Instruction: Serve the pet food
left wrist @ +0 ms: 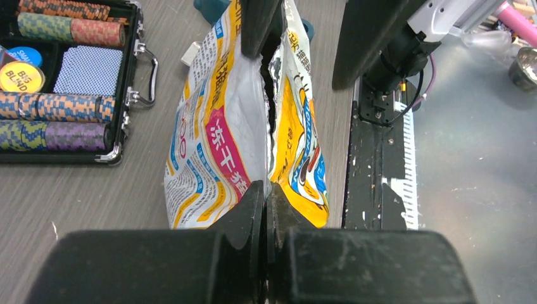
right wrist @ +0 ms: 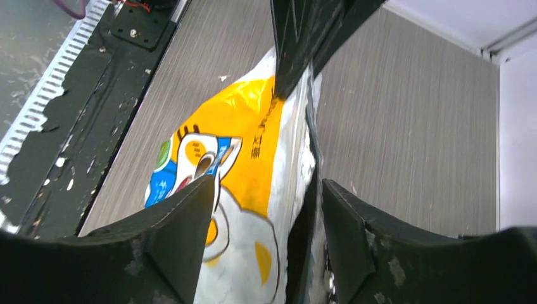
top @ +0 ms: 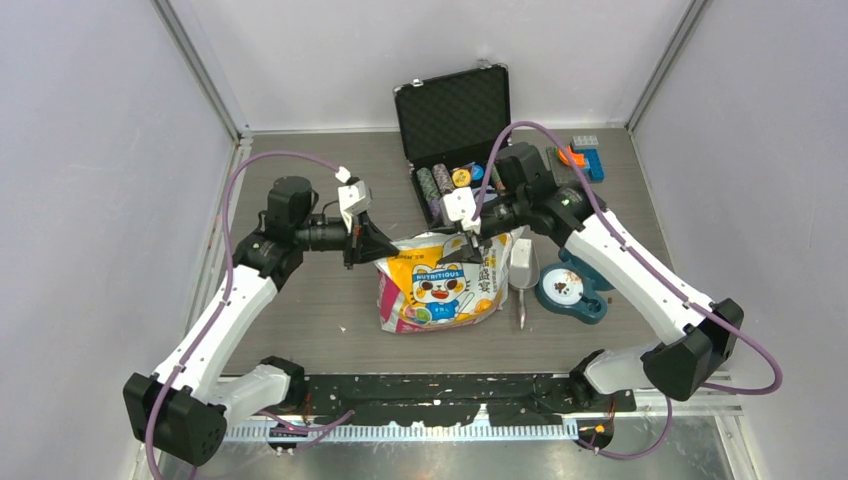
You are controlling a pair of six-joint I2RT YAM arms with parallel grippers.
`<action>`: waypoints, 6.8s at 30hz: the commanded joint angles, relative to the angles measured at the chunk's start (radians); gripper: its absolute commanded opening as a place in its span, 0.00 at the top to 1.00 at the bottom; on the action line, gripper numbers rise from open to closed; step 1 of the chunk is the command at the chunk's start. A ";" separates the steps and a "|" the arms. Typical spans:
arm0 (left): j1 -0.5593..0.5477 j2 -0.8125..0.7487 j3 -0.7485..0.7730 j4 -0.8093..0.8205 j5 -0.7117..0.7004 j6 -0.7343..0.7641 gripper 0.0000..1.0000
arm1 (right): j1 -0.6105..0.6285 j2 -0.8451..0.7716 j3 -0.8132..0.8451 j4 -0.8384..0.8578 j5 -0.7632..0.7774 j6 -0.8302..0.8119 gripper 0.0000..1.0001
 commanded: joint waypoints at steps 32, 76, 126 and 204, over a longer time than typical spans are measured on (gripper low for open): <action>-0.040 -0.035 0.100 -0.067 0.022 -0.013 0.94 | 0.117 0.183 0.117 0.229 -0.025 0.241 0.95; -0.047 -0.112 0.034 0.020 -0.205 -0.020 1.00 | 0.148 0.236 0.173 0.205 -0.031 0.284 0.95; 0.022 -0.195 0.012 -0.048 -0.176 0.079 1.00 | -0.067 0.106 0.216 -0.301 0.257 -0.202 0.45; -0.271 0.247 0.353 -0.267 -0.197 0.244 1.00 | -0.082 -0.177 0.036 0.267 0.047 0.485 0.89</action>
